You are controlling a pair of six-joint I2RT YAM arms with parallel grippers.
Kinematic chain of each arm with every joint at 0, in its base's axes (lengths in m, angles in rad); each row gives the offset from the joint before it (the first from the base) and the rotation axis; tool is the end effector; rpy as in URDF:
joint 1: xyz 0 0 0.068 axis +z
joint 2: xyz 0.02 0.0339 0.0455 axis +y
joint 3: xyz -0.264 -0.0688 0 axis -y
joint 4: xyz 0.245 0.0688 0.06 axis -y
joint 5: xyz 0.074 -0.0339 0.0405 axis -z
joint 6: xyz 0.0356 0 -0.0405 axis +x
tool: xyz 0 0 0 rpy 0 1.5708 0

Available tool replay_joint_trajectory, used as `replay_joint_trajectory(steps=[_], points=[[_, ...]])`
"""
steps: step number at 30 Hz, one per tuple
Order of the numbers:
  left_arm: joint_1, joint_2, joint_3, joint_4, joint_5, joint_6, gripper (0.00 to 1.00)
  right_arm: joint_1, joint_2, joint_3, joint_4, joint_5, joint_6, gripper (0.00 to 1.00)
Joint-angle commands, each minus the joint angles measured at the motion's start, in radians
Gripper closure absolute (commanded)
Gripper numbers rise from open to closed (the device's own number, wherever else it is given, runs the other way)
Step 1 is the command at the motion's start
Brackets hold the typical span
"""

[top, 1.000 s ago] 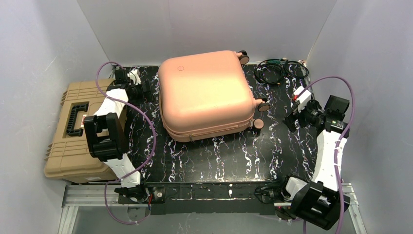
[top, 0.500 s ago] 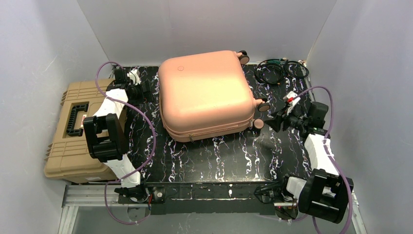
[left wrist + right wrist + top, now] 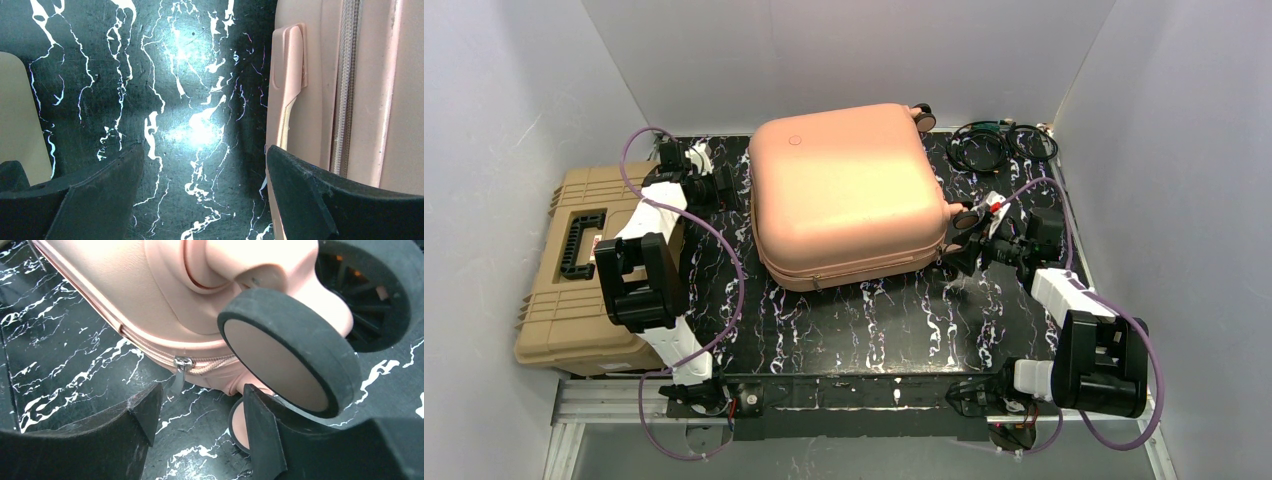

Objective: Pack the luggage
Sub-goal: Zip the luggage at the center of the board.

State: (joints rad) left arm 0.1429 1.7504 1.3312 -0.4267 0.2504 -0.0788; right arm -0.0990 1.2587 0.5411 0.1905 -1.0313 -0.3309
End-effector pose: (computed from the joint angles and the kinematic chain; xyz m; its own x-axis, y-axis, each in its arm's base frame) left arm 0.3846 0.0464 0.2471 -0.7406 -0.1836 -0.6464 -0.0337 0.9709 -0.2371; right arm 0.2446 0.0064 0.2024 -0.2502 -0.1429 -0.9576 -0.8125 0.5689 0.1274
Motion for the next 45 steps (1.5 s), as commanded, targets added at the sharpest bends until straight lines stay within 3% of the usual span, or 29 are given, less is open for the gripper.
replay_joint_trajectory(steps=[1, 11, 23, 26, 31, 39, 42, 45], points=[[0.006, -0.039, 0.027, -0.021, 0.001, 0.007, 0.09, 0.006, -0.005, -0.009, 0.069, -0.054, 0.021, 0.3], [0.007, -0.034, 0.029, -0.015, 0.004, 0.004, 0.09, 0.025, 0.079, -0.006, 0.126, -0.062, 0.093, 0.28], [0.006, -0.028, 0.028, -0.011, 0.007, -0.002, 0.09, 0.06, 0.092, -0.015, 0.191, -0.038, 0.155, 0.38], [0.007, -0.029, 0.028, -0.01, 0.007, -0.004, 0.09, 0.067, 0.092, -0.015, 0.19, -0.039, 0.156, 0.46], [0.007, -0.026, 0.028, -0.007, 0.009, -0.006, 0.09, 0.067, 0.097, -0.018, 0.182, -0.062, 0.155, 0.52], [0.007, -0.023, 0.031, -0.007, 0.009, -0.004, 0.09, 0.067, 0.097, -0.006, 0.115, -0.105, 0.106, 0.78], [0.006, -0.022, 0.032, -0.007, 0.012, -0.006, 0.09, 0.067, 0.088, -0.006, 0.094, -0.095, 0.083, 0.96], [0.007, -0.017, 0.033, -0.01, 0.015, -0.005, 0.09, 0.063, 0.071, -0.01, 0.084, -0.052, 0.074, 0.99]])
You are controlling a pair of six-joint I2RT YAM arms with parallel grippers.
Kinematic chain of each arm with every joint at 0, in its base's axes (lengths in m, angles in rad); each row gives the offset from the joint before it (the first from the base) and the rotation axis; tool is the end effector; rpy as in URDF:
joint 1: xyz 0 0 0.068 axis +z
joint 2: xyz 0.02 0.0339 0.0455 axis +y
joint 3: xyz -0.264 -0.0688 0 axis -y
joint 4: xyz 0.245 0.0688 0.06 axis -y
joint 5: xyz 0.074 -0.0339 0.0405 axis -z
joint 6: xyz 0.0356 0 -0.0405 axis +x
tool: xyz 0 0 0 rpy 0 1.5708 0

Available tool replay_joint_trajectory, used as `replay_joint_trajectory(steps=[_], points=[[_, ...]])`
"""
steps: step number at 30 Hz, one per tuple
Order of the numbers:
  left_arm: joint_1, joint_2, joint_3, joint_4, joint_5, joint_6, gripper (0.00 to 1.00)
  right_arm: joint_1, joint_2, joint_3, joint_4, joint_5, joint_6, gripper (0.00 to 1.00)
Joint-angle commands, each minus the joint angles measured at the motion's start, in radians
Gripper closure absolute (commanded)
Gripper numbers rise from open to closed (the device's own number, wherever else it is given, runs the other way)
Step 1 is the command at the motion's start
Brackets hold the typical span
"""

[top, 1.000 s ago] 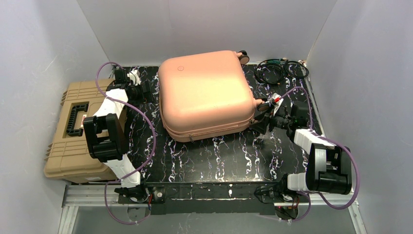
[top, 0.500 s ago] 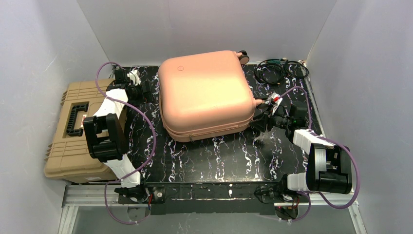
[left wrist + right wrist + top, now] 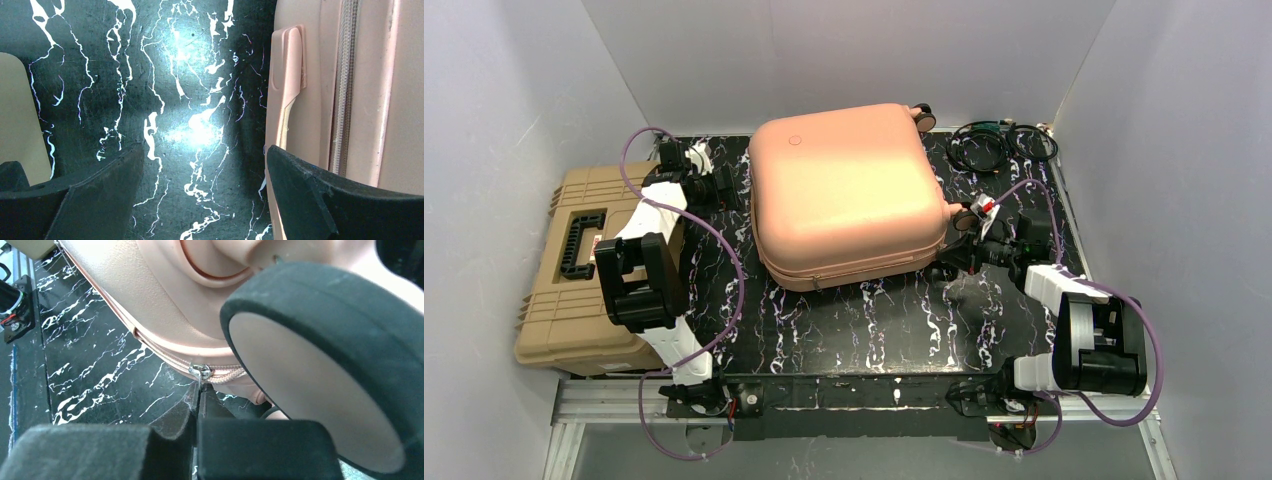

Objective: Pack the luggage
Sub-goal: Zip the luggage at the center of the board.

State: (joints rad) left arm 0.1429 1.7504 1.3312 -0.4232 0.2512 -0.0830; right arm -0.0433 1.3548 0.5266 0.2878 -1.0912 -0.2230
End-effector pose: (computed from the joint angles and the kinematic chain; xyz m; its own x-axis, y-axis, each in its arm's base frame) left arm 0.3849 0.0464 0.2474 -0.7382 -0.1873 -0.6480 -0.0355 0.9701 -0.2400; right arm 0.2520 0.0207 0.1849 -0.3376 -0.0875 -0.9372 -0.8354 0.4866 0.2555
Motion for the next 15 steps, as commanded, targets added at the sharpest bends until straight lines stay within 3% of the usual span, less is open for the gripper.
replay_joint_trajectory(steps=[1, 11, 15], points=[[0.007, -0.017, 0.033, -0.015, 0.013, 0.0, 0.09, 0.003, -0.031, 0.0, -0.011, 0.031, -0.034, 0.99], [0.007, 0.02, 0.025, -0.016, 0.038, -0.024, 0.09, -0.04, -0.075, -0.053, 0.076, 0.254, 0.028, 0.99], [0.007, 0.055, 0.03, -0.02, 0.068, -0.063, 0.1, -0.047, -0.072, -0.051, 0.073, 0.262, 0.026, 0.99]])
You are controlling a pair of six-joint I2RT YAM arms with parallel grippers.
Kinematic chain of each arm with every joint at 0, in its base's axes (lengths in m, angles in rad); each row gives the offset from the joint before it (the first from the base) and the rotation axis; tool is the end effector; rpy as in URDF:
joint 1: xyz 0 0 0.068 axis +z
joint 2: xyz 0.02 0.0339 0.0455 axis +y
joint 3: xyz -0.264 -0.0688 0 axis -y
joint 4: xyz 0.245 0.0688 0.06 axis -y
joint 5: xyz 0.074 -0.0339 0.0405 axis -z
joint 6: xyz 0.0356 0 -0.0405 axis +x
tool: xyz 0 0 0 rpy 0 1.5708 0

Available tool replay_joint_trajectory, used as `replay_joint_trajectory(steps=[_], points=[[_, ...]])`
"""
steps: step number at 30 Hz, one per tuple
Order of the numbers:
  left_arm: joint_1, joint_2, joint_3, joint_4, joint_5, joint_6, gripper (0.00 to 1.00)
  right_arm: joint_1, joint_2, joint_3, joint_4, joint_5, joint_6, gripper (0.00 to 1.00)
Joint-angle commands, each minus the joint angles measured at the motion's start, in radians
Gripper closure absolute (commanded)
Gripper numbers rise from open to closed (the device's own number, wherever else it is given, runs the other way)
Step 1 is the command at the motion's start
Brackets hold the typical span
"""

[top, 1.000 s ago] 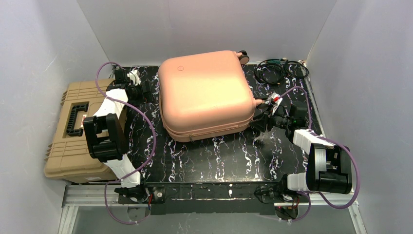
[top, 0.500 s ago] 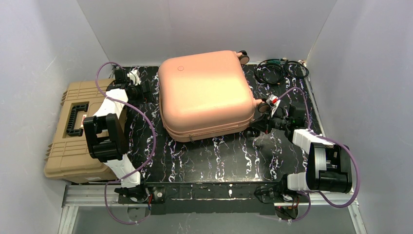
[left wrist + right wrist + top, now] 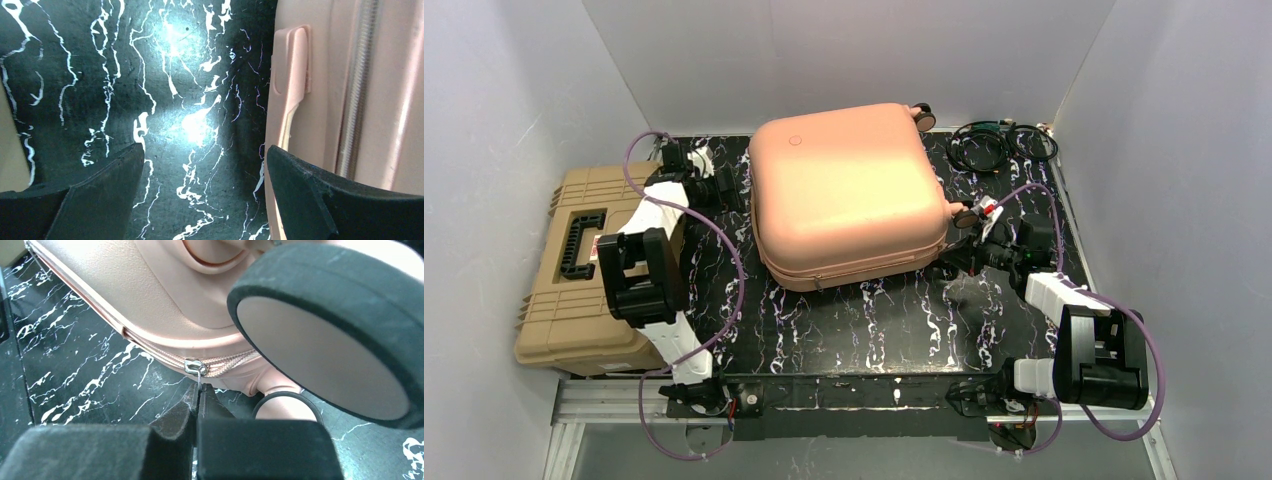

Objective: Pack the luggage
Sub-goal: Zip the luggage at the center of the board.

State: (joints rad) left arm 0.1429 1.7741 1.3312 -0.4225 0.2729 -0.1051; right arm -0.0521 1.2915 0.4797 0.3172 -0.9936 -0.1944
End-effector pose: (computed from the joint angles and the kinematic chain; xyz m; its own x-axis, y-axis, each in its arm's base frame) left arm 0.3880 0.0461 0.2388 -0.7532 -0.2104 -0.6232 -0.0434 0.9613 -0.2721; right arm 0.2428 0.0172 0.1865 -0.3283 -0.0884 -0.9404 -0.7864 0.5771 0.2203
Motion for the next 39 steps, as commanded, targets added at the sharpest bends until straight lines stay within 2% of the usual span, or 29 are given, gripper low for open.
replay_joint_trajectory(steps=[1, 7, 12, 18, 25, 39], points=[[0.007, 0.039, 0.032, -0.019, 0.054, -0.05, 0.1, -0.038, -0.009, -0.003, 0.041, 0.166, -0.006, 0.99], [0.007, 0.085, 0.051, 0.001, 0.135, -0.114, 0.1, -0.044, -0.006, 0.0, 0.027, 0.177, -0.025, 0.99], [0.007, 0.057, 0.024, 0.049, 0.189, -0.169, 0.1, -0.046, -0.001, 0.002, 0.016, 0.176, -0.034, 0.99], [0.006, -0.018, -0.03, 0.064, 0.186, -0.173, 0.11, -0.047, 0.009, 0.002, 0.018, 0.172, -0.037, 0.99], [-0.017, -0.019, -0.055, 0.065, 0.201, -0.174, 0.13, -0.048, 0.007, -0.001, 0.02, 0.169, -0.04, 0.99], [-0.035, -0.125, -0.108, 0.03, 0.207, -0.149, 0.14, -0.055, 0.011, 0.0, 0.021, 0.161, -0.044, 0.99]])
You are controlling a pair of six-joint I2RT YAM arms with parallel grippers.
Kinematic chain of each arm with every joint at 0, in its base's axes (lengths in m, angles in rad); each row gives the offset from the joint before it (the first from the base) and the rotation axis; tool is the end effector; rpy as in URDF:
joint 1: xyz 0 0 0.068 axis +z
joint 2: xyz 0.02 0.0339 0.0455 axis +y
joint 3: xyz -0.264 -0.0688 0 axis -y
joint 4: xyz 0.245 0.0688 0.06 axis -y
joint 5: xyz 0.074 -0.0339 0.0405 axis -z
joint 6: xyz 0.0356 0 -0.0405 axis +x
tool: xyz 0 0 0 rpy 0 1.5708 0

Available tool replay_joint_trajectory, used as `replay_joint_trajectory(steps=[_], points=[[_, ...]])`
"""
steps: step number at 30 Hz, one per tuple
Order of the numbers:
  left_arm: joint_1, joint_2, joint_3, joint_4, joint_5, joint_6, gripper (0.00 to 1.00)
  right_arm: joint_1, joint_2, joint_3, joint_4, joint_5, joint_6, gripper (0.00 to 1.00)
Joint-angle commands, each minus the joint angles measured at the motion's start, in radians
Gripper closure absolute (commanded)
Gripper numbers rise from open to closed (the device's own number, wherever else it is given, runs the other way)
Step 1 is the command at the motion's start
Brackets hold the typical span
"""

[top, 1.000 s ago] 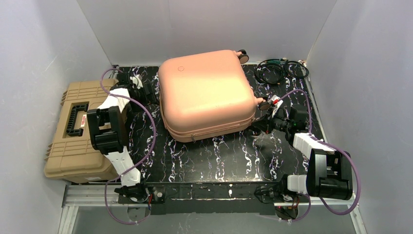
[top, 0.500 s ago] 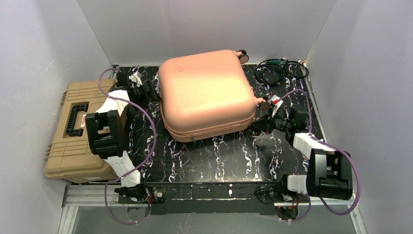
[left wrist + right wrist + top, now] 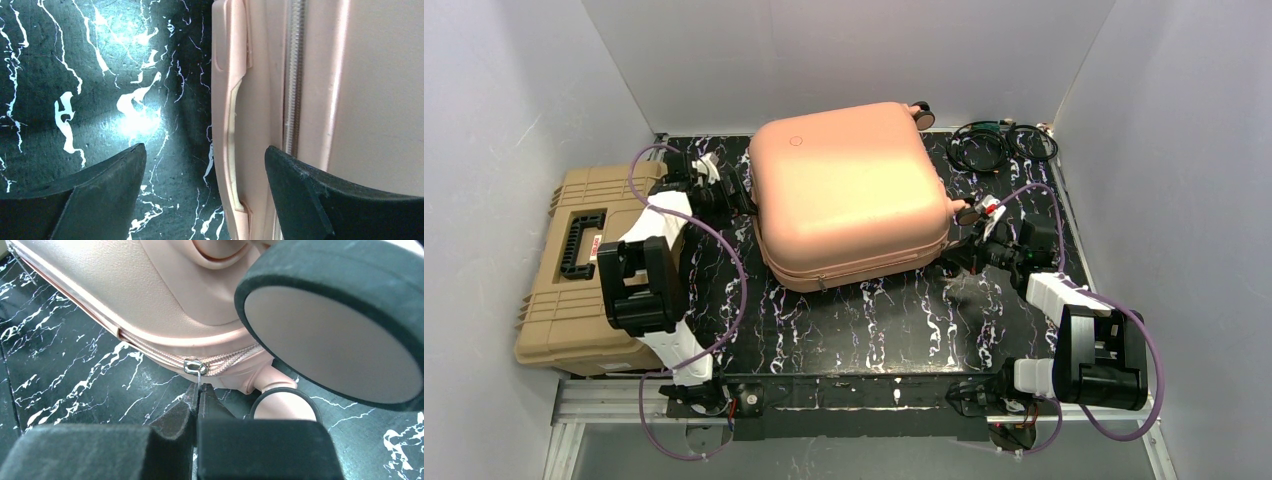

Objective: Pack the luggage
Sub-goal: Zip the luggage at the center of the board.

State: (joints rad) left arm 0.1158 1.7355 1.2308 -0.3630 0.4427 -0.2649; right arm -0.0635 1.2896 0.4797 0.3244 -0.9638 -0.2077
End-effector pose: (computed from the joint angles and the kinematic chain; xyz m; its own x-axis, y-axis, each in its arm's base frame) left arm 0.3746 0.0282 0.2270 -0.7760 -0.3284 -0.5385 -0.0336 0.8740 -0.4847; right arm 0.2439 0.0138 0.1871 -0.3137 -0.0979 -0.9445 -0.7700 0.6082 0.1927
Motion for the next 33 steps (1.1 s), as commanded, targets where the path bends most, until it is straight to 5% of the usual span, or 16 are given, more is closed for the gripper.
replay_joint_trajectory(steps=[1, 27, 30, 33], points=[[-0.01, -0.089, -0.009, -0.032, 0.037, 0.013, 0.14, -0.044, 0.014, 0.0, 0.014, 0.131, -0.03, 0.99], [-0.087, 0.087, 0.022, -0.043, -0.109, 0.09, 0.18, -0.059, 0.022, -0.009, 0.033, 0.114, -0.026, 0.99], [-0.097, 0.126, 0.056, -0.053, -0.11, 0.087, 0.28, -0.058, 0.019, -0.019, 0.054, 0.125, -0.022, 0.99], [-0.101, 0.148, 0.09, -0.068, -0.097, 0.086, 0.64, -0.06, 0.01, -0.053, 0.136, 0.19, 0.001, 0.99]])
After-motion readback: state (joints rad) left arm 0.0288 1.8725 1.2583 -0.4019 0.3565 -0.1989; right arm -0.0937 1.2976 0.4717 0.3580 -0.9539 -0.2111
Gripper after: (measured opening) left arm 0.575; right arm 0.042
